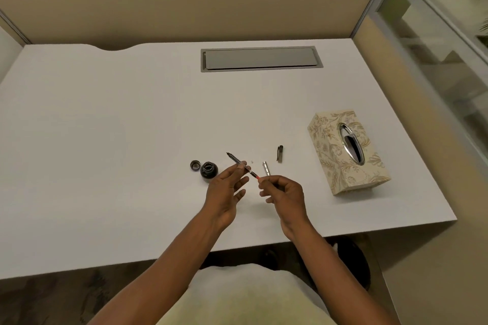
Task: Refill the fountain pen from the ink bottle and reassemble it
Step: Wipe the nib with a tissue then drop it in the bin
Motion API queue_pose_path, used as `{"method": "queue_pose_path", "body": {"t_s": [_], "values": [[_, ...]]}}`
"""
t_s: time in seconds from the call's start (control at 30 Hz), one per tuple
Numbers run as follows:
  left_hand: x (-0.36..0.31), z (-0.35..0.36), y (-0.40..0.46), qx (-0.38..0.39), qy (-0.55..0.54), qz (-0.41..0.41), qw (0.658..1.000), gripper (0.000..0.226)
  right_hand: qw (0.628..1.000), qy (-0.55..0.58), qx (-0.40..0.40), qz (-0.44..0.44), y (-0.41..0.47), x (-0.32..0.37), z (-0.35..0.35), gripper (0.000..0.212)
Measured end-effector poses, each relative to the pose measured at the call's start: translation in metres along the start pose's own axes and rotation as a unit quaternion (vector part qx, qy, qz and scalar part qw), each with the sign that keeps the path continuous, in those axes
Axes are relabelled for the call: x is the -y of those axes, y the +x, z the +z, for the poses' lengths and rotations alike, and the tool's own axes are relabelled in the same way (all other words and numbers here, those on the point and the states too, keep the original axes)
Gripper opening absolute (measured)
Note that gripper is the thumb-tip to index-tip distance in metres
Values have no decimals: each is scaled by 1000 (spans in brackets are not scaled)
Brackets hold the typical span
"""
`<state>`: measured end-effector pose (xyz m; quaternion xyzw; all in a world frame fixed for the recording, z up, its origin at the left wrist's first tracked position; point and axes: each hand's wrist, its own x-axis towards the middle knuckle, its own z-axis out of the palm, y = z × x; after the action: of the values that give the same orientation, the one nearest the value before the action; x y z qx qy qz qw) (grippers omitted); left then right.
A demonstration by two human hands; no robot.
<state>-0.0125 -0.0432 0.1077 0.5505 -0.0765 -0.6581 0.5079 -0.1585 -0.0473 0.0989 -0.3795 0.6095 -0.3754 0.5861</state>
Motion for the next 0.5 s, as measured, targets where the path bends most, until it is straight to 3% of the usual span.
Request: {"method": "queue_pose_path", "body": {"t_s": [0.27,0.5], "values": [[3,8,5,19,10,-10,1000,12,998,-53,12,-21,-4,2,-23,9],[4,17,11,41,21,-17,999,22,991,-63,-86,-82,14,22,-66,8]]}}
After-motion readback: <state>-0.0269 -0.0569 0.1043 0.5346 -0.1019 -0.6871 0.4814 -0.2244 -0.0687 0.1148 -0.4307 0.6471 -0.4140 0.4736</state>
